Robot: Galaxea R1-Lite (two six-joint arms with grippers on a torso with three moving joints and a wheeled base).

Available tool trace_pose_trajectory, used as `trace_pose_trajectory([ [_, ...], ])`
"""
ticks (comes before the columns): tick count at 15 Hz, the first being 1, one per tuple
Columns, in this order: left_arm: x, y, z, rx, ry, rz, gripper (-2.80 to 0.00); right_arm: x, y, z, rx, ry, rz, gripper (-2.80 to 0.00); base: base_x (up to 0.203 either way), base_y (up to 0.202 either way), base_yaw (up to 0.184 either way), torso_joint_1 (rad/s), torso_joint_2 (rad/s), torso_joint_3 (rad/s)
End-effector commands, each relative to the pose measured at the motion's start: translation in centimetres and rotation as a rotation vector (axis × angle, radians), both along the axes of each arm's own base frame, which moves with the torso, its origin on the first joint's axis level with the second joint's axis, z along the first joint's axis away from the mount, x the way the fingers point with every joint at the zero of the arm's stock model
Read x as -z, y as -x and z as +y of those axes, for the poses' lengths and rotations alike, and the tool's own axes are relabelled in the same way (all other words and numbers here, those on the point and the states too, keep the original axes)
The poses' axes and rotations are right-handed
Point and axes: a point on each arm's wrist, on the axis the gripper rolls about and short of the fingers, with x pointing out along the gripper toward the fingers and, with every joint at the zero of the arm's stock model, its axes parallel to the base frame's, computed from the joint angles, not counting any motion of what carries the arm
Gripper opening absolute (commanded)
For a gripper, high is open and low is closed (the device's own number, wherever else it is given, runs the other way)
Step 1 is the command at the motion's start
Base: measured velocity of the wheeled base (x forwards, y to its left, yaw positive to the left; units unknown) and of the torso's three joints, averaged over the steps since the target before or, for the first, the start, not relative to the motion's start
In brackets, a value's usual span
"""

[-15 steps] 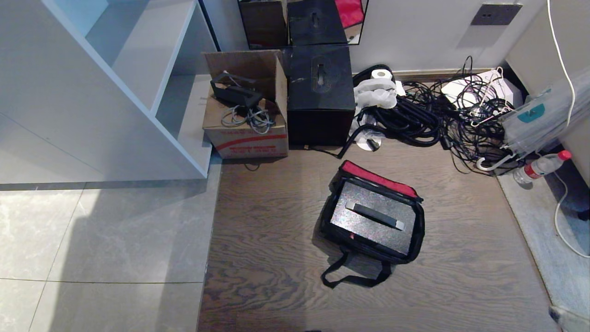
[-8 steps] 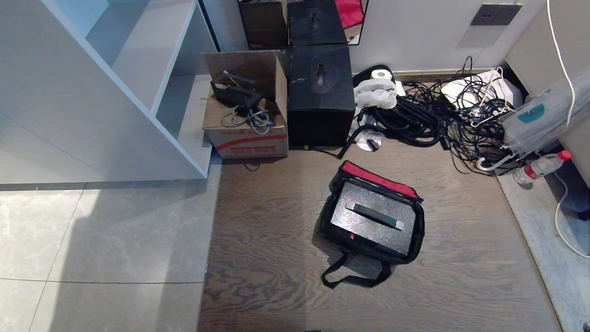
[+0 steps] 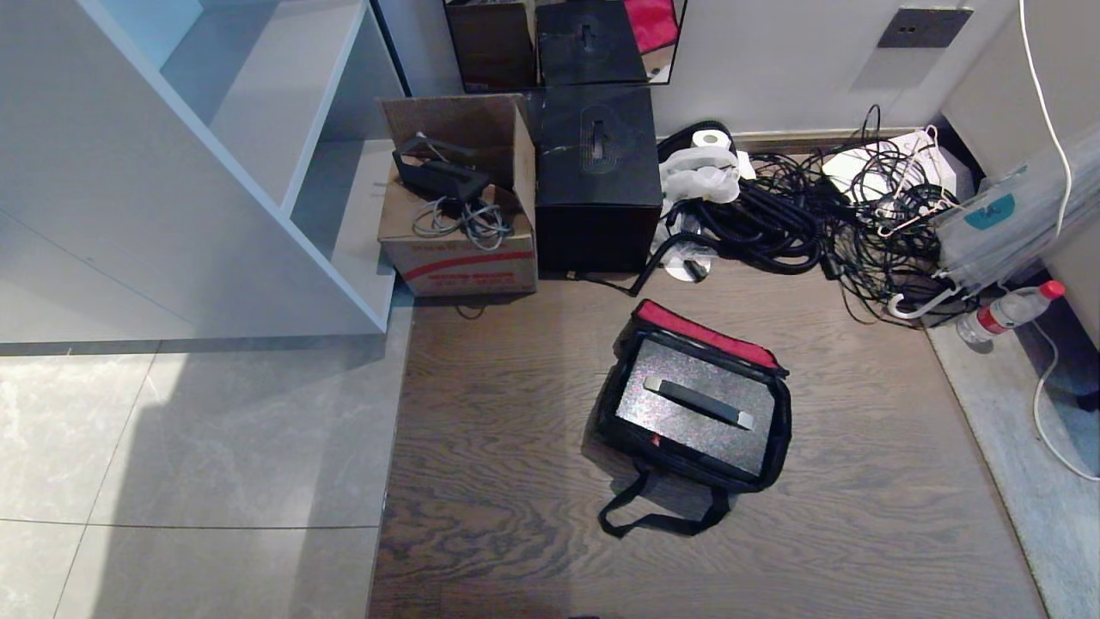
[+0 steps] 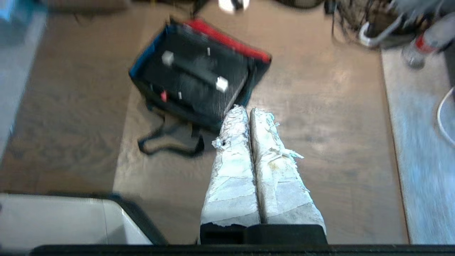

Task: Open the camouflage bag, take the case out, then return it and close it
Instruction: Grip the handle

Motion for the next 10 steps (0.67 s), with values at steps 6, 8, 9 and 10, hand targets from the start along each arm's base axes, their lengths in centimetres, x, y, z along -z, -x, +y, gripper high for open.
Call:
trace_pose_trajectory([
  [6, 0.00, 0.00, 0.00, -0.001, 0.001, 0.000, -2.80, 1.04, 0.44, 0.00, 0.007, -0.024, -0.068, -2.80, 0.000, 0.000, 0.000, 0.000, 0.00, 0.000],
  [8, 0.00, 0.00, 0.00, -0.001, 0.000, 0.000, -2.80, 1.04, 0.44, 0.00, 0.007, -0.024, -0.068, -2.80, 0.000, 0.000, 0.000, 0.000, 0.00, 0.000],
  [9, 0.00, 0.00, 0.00, -0.001, 0.001, 0.000, -2.80, 1.04, 0.44, 0.00, 0.007, -0.025, -0.068, -2.80, 0.000, 0.000, 0.000, 0.000, 0.00, 0.000],
  [10, 0.00, 0.00, 0.00, -0.001, -0.002, 0.000, -2.80, 1.04, 0.44, 0.00, 0.006, -0.024, -0.068, -2.80, 0.000, 0.000, 0.000, 0.000, 0.00, 0.000],
])
